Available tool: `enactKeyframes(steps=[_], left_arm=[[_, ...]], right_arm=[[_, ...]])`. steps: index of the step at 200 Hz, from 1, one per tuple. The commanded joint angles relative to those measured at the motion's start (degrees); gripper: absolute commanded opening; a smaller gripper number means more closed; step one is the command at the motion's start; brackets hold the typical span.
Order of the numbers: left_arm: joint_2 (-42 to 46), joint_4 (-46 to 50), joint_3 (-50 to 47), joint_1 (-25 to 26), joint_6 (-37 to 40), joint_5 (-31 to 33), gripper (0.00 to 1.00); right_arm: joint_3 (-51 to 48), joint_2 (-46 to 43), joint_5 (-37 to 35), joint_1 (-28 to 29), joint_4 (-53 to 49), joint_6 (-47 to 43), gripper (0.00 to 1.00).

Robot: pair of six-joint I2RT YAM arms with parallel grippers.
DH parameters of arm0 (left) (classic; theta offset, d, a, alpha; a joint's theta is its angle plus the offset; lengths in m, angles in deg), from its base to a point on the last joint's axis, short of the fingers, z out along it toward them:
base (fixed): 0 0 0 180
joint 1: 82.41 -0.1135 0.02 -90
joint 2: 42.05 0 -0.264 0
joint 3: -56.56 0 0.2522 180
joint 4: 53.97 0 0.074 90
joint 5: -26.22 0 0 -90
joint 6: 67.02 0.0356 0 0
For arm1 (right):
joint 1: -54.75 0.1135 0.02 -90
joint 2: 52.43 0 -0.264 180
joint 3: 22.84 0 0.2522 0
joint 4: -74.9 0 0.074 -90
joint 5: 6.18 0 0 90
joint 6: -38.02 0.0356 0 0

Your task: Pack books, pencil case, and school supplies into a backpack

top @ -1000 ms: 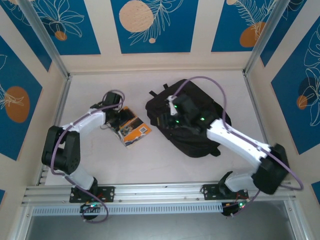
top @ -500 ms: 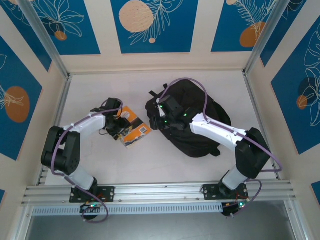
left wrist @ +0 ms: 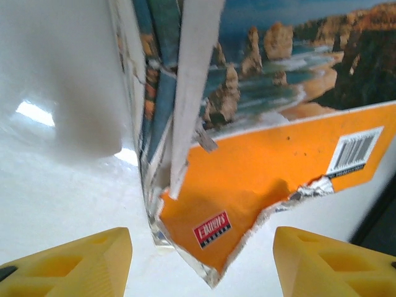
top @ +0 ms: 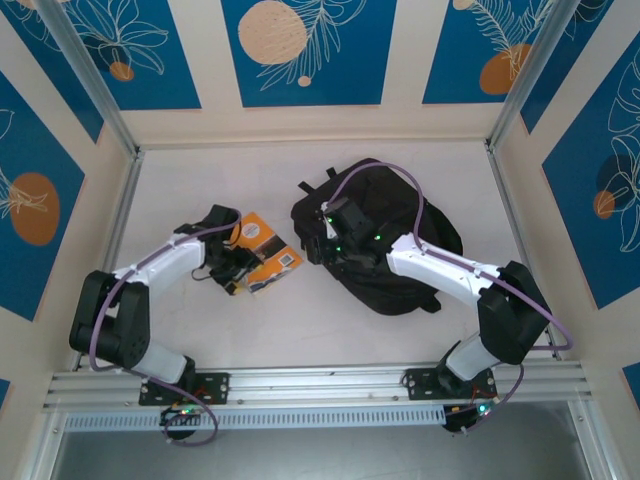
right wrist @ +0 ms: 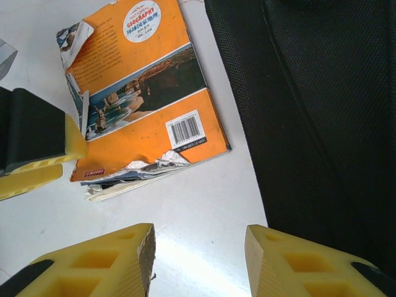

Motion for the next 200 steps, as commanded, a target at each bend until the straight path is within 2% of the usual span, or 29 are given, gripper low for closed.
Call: enactKeyframes(steps=[1, 50, 84, 103, 122, 133, 200], left_arm=[[0.7, 0.4, -1.6, 1.5, -3.0, -2.7, 0.60], [-1.6, -1.7, -2.5, 3.0, -4.4, -3.3, 0.57], [-2.2, -3.1, -2.9, 3.0, -4.6, -0.9, 0.50], [-3.9, -5.1, -2.6, 3.0, -4.0, -0.1, 0.36], [-6.6, -5.2, -2.2, 3.0, -3.3, -0.2, 0.11], [-7.3, -5.4, -2.4, 3.1, -2.4, -1.1, 0.00], [1.0, 2.6, -7.4, 3.6, 11.0, -1.7, 0.00]], right_arm=[[-0.7, -1.0, -0.4, -0.3, 1.2, 0.8, 0.43], [-2.6, -2.1, -0.6, -0.6, 1.5, 1.3, 0.44], [-4.2, -3.0, -0.1, -0.7, 2.6, 2.3, 0.43], [-4.5, -2.9, 0.3, -0.6, 2.8, 2.8, 0.43], [-4.4, -2.9, 0.4, -0.4, 2.9, 2.9, 0.42], [-4.2, -2.9, 0.2, -0.1, 2.6, 2.7, 0.42], [-0.7, 0.2, 0.6, 1.9, 1.0, -0.5, 0.42]])
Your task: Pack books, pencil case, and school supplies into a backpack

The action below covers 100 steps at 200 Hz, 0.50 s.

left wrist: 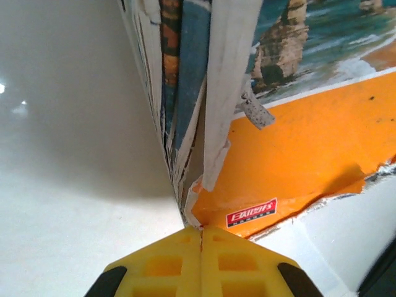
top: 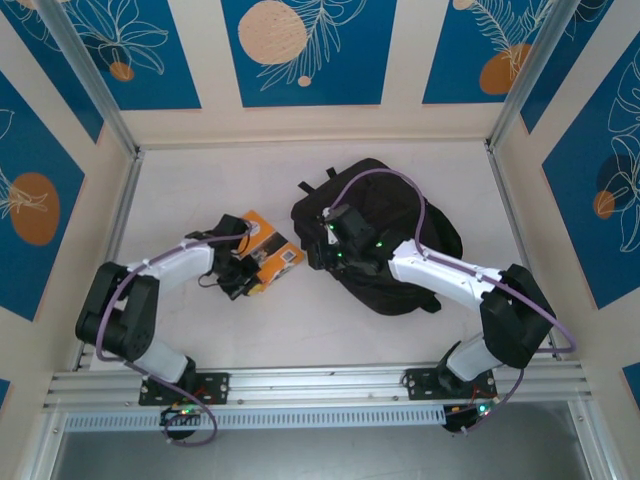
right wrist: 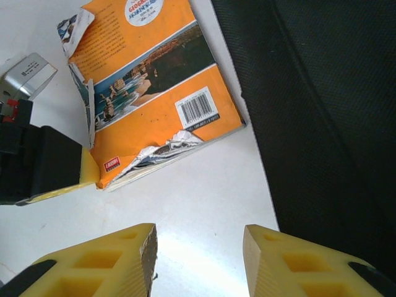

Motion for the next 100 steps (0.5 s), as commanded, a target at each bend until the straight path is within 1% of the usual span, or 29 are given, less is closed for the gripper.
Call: enactKeyframes(steps=[1, 18, 37, 59, 67, 76, 85, 93, 100], left_arm=[[3.1, 6.5, -3.3, 1.0, 7.4, -0.4, 0.00], [3.9, 9.7, -4.8, 1.6, 11.3, -1.6, 0.00], [5.2, 12.7, -6.0, 3.9, 14.8, -1.7, 0.00], [7.6, 16.3, -7.2, 8.1, 17.3, -1.2, 0.00], [8.9, 17.1, -7.7, 10.1, 18.7, -1.6, 0.00], [10.2, 18.6, -7.9, 12.6, 19.5, -0.7, 0.00], [11.7, 20.1, -8.2, 14.8, 19.9, 0.4, 0.06], [12.8, 21.2, -8.2, 16.1, 20.0, 0.9, 0.15], [13.9, 21.8, -8.1, 16.8, 19.9, 1.3, 0.26]], right_arm=[[2.8, 1.8, 0.6, 0.7, -1.3, -1.7, 0.42], [4.5, 3.8, 1.6, 1.2, -1.7, -2.4, 0.42], [6.9, 6.6, 2.5, 1.7, -2.6, -3.2, 0.42], [9.9, 10.1, 3.4, 2.9, -4.3, -4.4, 0.42], [10.8, 11.2, 3.4, 3.6, -5.0, -5.0, 0.42], [11.7, 12.5, 3.1, 4.4, -5.8, -5.8, 0.42], [12.8, 13.7, 2.7, 5.2, -6.8, -6.5, 0.43], [13.6, 14.9, 2.0, 5.8, -7.8, -6.9, 0.45], [14.6, 15.9, 1.2, 6.1, -9.1, -6.8, 0.46]])
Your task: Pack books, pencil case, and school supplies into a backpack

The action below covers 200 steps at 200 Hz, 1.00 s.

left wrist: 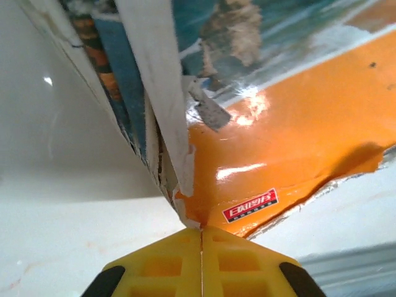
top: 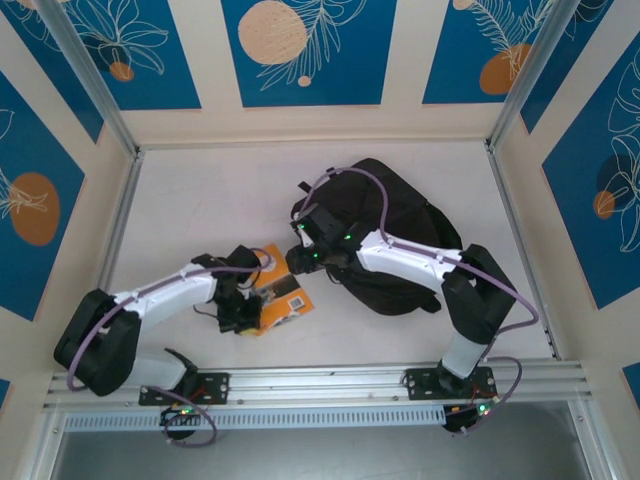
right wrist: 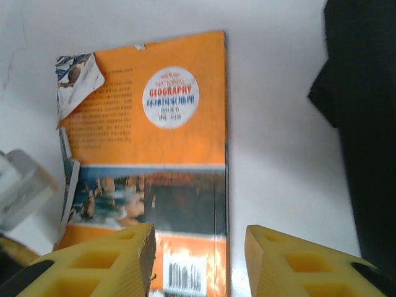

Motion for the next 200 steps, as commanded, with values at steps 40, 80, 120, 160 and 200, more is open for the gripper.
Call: enactKeyframes(steps=[40, 80, 120, 160, 200], left_arm=[[10.5, 9.4, 3.8, 1.2, 1.4, 9.8, 0.73], [19.5, -1.5, -0.6, -7.5, -2.5, 7.2, 0.72], [14.6, -13.3, -6.2, -12.9, -6.5, 2.8, 0.58], [9.9, -18.9, -9.1, -15.5, -6.5, 1.4, 0.47], [7.8, -21.4, -10.6, -15.9, -6.2, 1.3, 0.45]], right_arm=[[10.6, 9.6, 1.5, 1.2, -12.5, -1.9, 0.54], [12.7, 13.2, 3.7, 0.0, -13.9, -0.8, 0.52], [15.7, 17.1, 6.9, -0.6, -17.2, -2.1, 0.53], [14.8, 19.0, 10.7, -1.9, -16.2, -2.1, 0.55], [14.6, 21.3, 14.5, -2.9, -15.4, -2.3, 0.55]])
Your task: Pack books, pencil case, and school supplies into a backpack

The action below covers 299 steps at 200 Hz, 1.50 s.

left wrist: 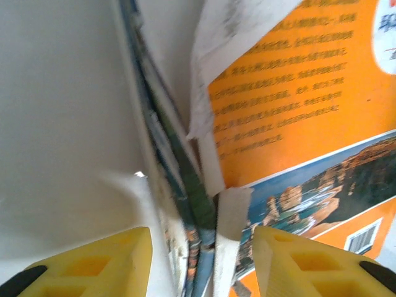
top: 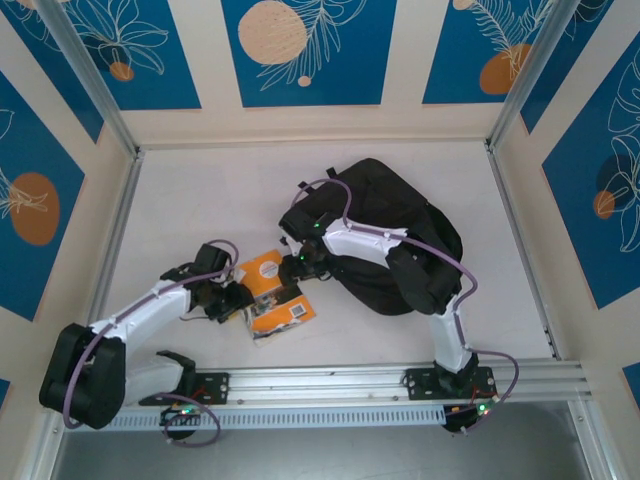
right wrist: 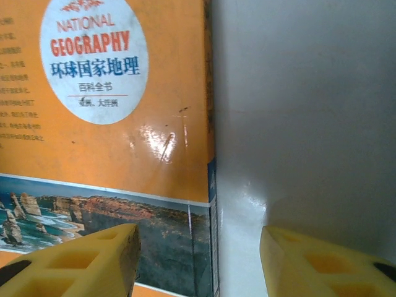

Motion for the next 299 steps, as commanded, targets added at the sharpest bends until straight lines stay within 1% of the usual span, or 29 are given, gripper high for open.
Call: enactKeyframes(steps=[1, 41, 74, 99, 148, 166, 199, 215, 227, 239, 250, 262, 282, 299], left_arm=[[-1.3, -3.0, -1.3, -0.9, 0.0, -1.1, 0.45], [-4.0, -5.1, -2.9, -1.5, 0.9, -1.1, 0.44], [-6.2, -6.5, -3.3, -1.5, 1.3, -1.5, 0.40], [-7.4, -7.1, -3.5, -1.5, 1.2, -1.7, 0.38], [-7.5, -8.6, -4.0, -1.5, 1.1, -2.7, 0.36], [-8.1, -9.1, -4.2, -1.5, 1.0, -3.2, 0.35], [-8.0, -10.0, -4.5, -1.5, 1.1, -3.9, 0.32], [-7.9, -10.2, -4.5, -1.5, 1.2, -4.1, 0.31], [-7.9, -10.7, -4.5, -1.5, 1.2, -4.4, 0.31], [-7.9, -11.1, -4.5, -1.5, 1.3, -4.8, 0.31], [-7.9, -11.5, -4.5, -1.5, 1.5, -5.3, 0.31], [-7.7, -11.6, -4.5, -1.5, 1.6, -6.1, 0.30], [-6.0, -11.6, -4.6, -1.5, 1.8, -6.7, 0.30], [-3.6, -11.3, -4.5, -1.5, 2.4, -7.1, 0.30]], right_arm=[[0.2, 1.8, 4.5, -0.6, -0.6, -1.0, 0.55], [0.5, 4.0, 6.1, -0.6, -0.5, -1.4, 0.55], [0.6, 3.5, 11.7, -0.2, 0.8, -2.3, 0.52], [2.0, 3.8, 13.5, 0.3, -0.4, -2.9, 0.50], [3.7, 3.9, 20.9, 0.1, -0.8, -2.6, 0.49], [3.2, 3.1, 25.9, -1.1, 0.4, -2.1, 0.49], [0.2, 0.0, 39.6, -4.1, 5.4, 1.2, 0.48], [-1.2, -0.7, 46.4, -4.5, 8.0, 2.7, 0.48], [-1.4, -0.3, 49.3, -4.1, 8.4, 2.6, 0.48], [-1.0, 1.0, 50.0, -3.3, 6.9, 1.3, 0.48], [0.0, 2.6, 48.7, -2.4, 4.7, -0.1, 0.48], [1.0, 4.4, 45.3, -1.7, 2.4, -0.9, 0.48], [3.5, 7.6, 37.1, -1.0, -2.1, -2.0, 0.49], [3.8, 8.4, 34.5, -0.9, -2.1, -1.6, 0.48]])
